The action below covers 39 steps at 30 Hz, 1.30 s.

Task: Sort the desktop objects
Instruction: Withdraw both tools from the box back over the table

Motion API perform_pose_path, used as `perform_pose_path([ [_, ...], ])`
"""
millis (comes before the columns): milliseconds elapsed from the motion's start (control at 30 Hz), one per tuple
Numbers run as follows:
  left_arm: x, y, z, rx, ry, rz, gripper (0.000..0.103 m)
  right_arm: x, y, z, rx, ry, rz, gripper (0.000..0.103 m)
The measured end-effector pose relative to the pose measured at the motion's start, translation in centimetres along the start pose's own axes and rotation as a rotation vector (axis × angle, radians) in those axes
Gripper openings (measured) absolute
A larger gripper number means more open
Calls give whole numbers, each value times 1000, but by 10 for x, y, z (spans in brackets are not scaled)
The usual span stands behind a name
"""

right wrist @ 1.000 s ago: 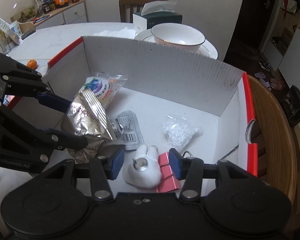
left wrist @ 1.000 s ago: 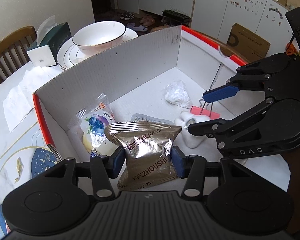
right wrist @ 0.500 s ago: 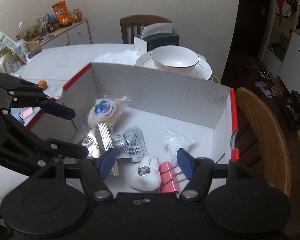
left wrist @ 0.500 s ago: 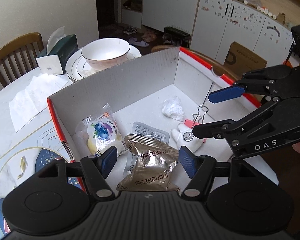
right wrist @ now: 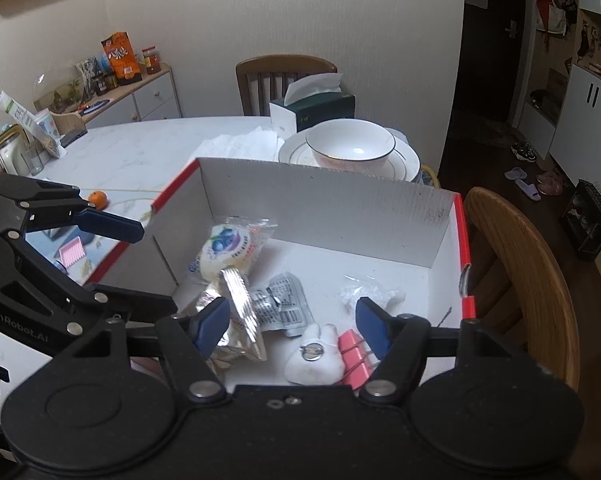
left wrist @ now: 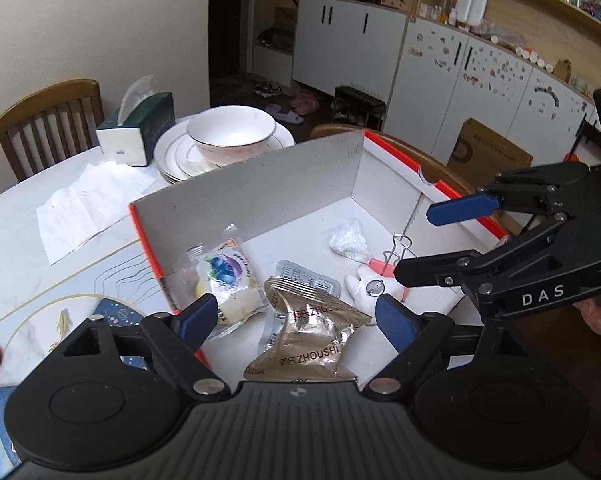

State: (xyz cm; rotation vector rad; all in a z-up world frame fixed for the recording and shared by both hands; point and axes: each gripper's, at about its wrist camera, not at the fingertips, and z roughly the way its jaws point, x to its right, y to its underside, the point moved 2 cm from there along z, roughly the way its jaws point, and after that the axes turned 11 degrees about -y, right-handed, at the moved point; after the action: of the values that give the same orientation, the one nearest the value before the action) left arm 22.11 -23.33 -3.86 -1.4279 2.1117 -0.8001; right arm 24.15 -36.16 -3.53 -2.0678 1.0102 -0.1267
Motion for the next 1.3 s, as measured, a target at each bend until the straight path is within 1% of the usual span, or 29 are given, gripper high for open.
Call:
perform_pose_path([
  [167, -14, 6, -13, 27, 3, -15, 88, -17, -4, -2, 28, 4, 6, 69],
  [200, -18, 7, -16, 32, 3, -20, 89, -21, -6, -1, 31, 2, 6, 69],
  [300, -30, 11, -24, 50, -1, -34, 101, -34, -10, 1, 38, -3, 5, 70],
  [867, -116, 40, -75, 126, -21, -81, 101, -121, -29, 32, 49, -10, 7, 70],
  [967, -131, 47, -81, 128, -24, -89, 101, -136, -31, 37, 53, -17, 10, 73],
  [1167, -165, 64, -90, 127, -37, -116, 101, -160, -36, 50, 61, -21, 17, 75],
  [1300, -186, 77, -94, 127, -60, -131, 101, -176, -38, 60, 60, -19, 21, 76],
])
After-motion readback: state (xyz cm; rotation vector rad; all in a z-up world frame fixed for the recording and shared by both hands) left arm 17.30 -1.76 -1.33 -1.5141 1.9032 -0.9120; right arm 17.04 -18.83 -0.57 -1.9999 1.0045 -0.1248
